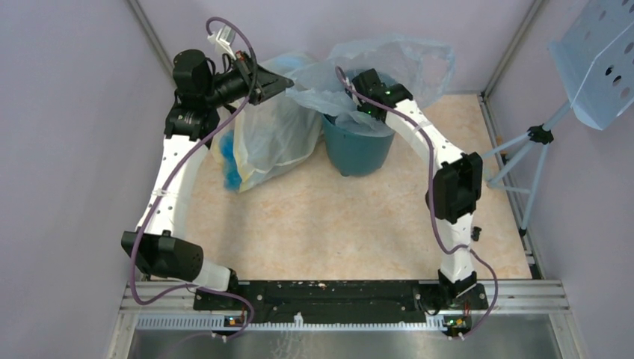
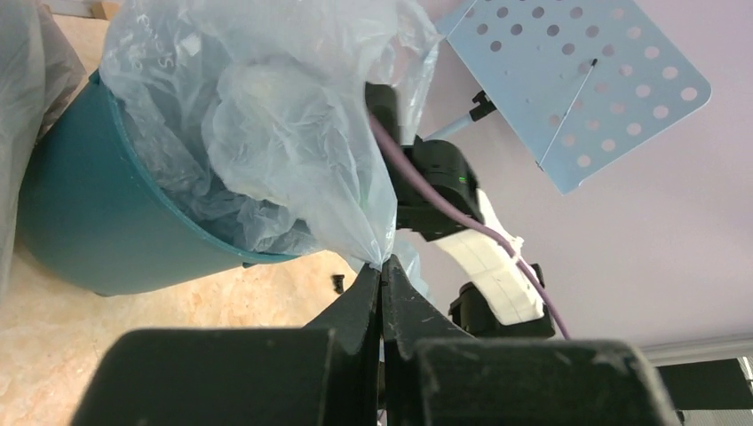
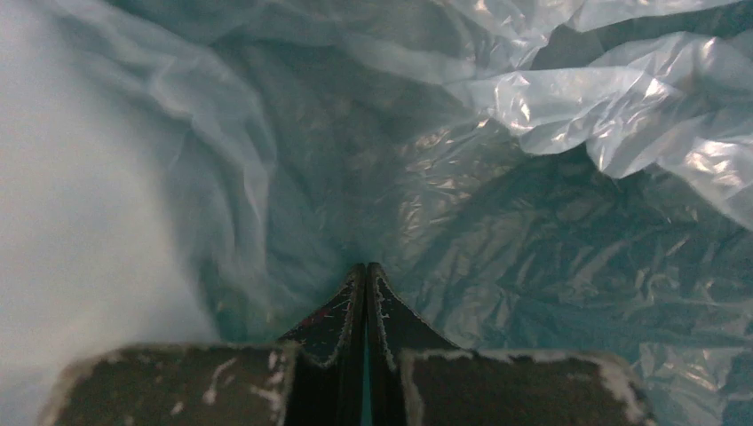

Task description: Put the trash bags into the trash bin

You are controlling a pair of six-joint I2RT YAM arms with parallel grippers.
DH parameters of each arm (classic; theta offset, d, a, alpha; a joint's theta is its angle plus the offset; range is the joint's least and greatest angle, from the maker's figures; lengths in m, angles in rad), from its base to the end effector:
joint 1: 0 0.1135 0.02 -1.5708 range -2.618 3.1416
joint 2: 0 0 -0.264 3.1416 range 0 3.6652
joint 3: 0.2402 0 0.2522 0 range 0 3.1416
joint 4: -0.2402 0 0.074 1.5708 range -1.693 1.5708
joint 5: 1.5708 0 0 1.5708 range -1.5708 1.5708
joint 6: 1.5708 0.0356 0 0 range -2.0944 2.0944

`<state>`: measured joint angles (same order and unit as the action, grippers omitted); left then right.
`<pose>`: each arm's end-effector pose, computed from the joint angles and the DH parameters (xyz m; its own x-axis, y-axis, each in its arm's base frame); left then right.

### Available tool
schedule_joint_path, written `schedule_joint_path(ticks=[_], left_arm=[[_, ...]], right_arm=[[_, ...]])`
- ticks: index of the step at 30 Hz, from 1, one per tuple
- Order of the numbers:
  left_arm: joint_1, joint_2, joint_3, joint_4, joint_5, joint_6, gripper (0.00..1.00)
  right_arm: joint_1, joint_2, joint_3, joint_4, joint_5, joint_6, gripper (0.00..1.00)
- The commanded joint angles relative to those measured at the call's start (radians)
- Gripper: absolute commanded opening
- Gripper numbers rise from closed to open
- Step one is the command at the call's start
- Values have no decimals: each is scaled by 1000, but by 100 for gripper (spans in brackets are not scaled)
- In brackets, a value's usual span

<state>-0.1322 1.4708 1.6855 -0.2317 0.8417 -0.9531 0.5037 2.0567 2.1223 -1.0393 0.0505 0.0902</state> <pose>0.3116 -0.0682 0.4853 -0.6839 -0.4569 -0.5687 0.4652 0.3274 -0.8224 0.3909 0.2134 0.3323 -0.7625 -0.3175 -0.5637 -0.3901 0.9207 0.0091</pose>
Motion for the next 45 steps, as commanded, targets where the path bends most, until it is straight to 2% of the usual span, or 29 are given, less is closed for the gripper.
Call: schedule_joint_path(ticks=[1, 6, 14, 22, 27, 30, 32, 35, 39, 45], left_arm=[[4, -29, -11, 77, 34, -31, 0], [5, -29, -156, 159, 83, -57, 0], [-1, 22, -194, 146, 66, 5, 0], [-21, 67, -247, 155, 31, 44, 0], [-21, 103, -231, 134, 21, 68, 0], [-19, 119, -191, 72, -13, 92, 0], [-18, 121, -171, 47, -41, 110, 0], [-17, 118, -157, 55, -67, 107, 0], [-14, 122, -147, 74, -68, 86, 0], [-12, 127, -131, 80, -79, 86, 0]], right_arm=[[3, 42, -64, -40, -3, 30, 0], [4, 151, -67, -92, 72, 83, 0], [-1, 266, -33, -120, 82, 85, 0], [-29, 346, 33, -143, 22, 89, 0], [-34, 311, 99, -153, -7, 88, 0], [-37, 327, 251, -235, -13, 90, 0], [-36, 299, 273, -246, -25, 94, 0], [-36, 189, 173, -177, -46, 94, 0], [-36, 24, 31, -76, -89, 94, 9], [-36, -60, 16, -120, -110, 72, 17]])
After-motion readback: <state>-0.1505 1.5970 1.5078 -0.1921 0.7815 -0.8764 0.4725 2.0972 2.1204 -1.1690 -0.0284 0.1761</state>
